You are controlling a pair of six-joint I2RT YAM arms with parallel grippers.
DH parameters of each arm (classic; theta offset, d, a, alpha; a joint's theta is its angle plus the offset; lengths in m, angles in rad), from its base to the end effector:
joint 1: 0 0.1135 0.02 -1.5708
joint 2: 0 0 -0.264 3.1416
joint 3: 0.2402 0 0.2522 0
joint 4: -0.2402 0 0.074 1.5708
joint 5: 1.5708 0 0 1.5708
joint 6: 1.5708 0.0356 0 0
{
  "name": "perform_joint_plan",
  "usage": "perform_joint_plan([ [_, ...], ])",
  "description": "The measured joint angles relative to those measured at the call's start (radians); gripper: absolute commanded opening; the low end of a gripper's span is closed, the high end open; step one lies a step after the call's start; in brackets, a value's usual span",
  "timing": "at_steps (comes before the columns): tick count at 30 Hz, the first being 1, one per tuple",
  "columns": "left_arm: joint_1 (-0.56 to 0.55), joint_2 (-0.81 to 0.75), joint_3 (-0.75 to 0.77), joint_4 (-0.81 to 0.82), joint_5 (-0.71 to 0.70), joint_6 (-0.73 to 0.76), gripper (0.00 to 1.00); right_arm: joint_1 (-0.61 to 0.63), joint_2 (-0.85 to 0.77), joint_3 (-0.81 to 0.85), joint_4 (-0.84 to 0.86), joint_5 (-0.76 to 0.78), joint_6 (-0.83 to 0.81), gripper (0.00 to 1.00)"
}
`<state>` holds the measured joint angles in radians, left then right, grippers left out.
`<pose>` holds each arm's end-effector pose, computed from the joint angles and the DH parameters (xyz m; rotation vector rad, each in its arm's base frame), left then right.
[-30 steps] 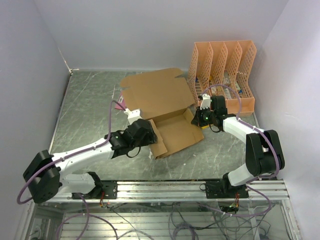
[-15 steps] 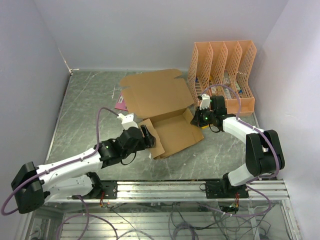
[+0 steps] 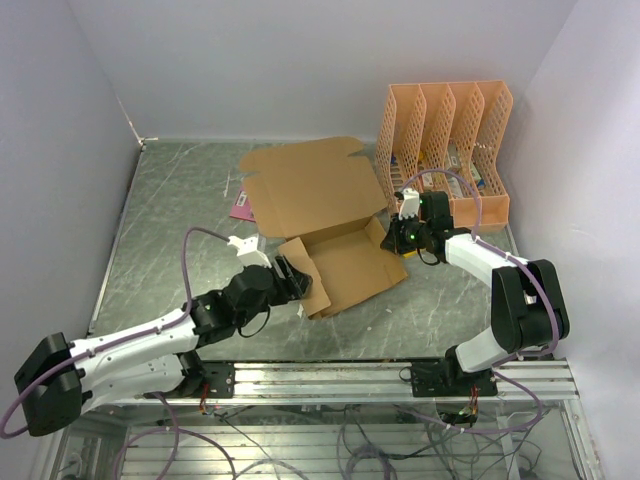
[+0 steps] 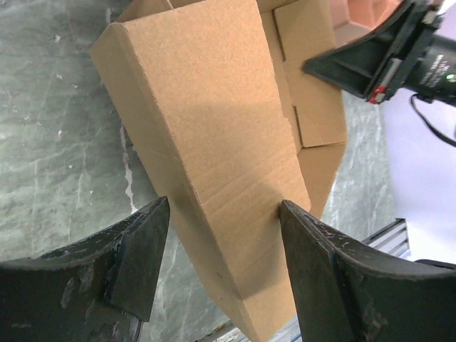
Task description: Fold the paper box
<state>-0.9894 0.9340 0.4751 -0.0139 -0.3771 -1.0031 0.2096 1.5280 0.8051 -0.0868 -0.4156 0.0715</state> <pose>0.1233 -0.1638 0.2223 -0.2604 2.1055 -0.8636 0.2959 0.0776 0.1830 -0.3633 2.3532 0.6283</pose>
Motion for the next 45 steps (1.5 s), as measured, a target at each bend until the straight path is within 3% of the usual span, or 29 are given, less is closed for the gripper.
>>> perform_joint_plan([
  [8, 0.0, -0.117, -0.127, 0.141, -0.001, -0.001, 0.77, 0.012, 0.0, 0.0, 0.0, 0.001, 0.0, 0.0],
  [19, 0.0, -0.101, -0.226, 0.341, 0.02, 0.005, 0.82, 0.039, 0.0, 0.0, 0.001, 0.045, 0.001, 0.0],
  [32, 0.0, -0.209, -0.305, 0.407, 0.02, 0.005, 0.85, 0.096, -0.01, 0.0, 0.009, 0.131, 0.0, 0.0],
  [45, 0.0, -0.137, -0.346, 0.472, 0.01, 0.039, 0.85, 0.135, -0.01, 0.0, 0.012, 0.192, -0.016, 0.0],
])
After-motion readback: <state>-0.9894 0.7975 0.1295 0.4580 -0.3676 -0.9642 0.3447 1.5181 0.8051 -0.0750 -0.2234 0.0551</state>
